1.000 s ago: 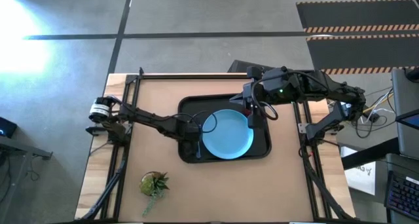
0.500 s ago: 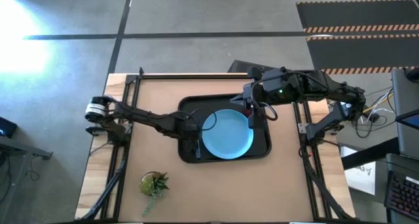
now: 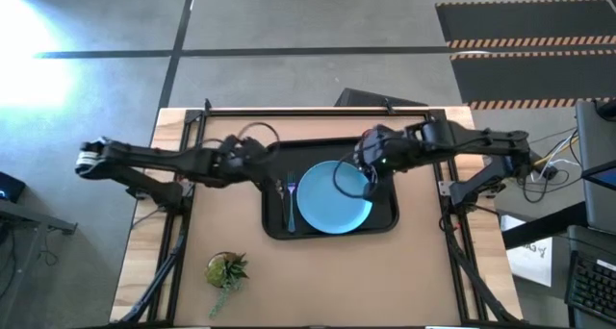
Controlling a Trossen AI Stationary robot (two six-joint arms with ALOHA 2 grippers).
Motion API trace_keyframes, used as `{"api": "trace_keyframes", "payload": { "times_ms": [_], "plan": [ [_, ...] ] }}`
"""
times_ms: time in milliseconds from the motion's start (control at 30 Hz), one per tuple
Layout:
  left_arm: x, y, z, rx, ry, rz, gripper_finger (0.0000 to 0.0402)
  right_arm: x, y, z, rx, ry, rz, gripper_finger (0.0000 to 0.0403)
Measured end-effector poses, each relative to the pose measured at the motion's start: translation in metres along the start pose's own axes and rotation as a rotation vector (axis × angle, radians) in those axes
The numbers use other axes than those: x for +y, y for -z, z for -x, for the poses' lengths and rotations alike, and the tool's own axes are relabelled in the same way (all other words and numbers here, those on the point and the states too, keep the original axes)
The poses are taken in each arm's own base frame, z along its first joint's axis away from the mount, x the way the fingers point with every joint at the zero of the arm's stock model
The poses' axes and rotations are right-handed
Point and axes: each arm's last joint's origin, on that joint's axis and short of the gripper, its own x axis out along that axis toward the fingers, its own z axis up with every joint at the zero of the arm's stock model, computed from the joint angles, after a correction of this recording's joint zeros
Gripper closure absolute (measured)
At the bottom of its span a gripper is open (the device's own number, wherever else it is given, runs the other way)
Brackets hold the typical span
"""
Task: Pick and place plate/cup/fork/spoon on tray
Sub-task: Adjust the black tray
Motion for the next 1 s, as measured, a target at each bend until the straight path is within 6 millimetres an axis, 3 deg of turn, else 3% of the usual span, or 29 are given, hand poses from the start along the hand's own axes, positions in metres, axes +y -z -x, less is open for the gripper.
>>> {"api": "trace_keyframes", "payload": {
  "times_ms": [233, 667, 833, 1000],
  "plan": [
    [0.023, -0.003, 0.023, -0.095, -0.018, 0.077, 0.0402, 0.002, 0.053, -0.021, 0.156, 0.038, -0.246, 0.0394],
    [0.03, 0.018, 0.009, -0.071, -0.078, 0.123, 0.0402, 0.034, 0.147, -0.093, 0.212, -0.047, -0.507, 0.0394],
    [0.03, 0.017, 0.009, -0.072, -0.079, 0.127, 0.0402, 0.043, 0.177, -0.117, 0.302, -0.062, -0.555, 0.0394],
    [0.031, 0.017, 0.008, -0.074, -0.082, 0.134, 0.0402, 0.048, 0.197, -0.138, 0.281, -0.092, -0.588, 0.0394]
  ]
}}
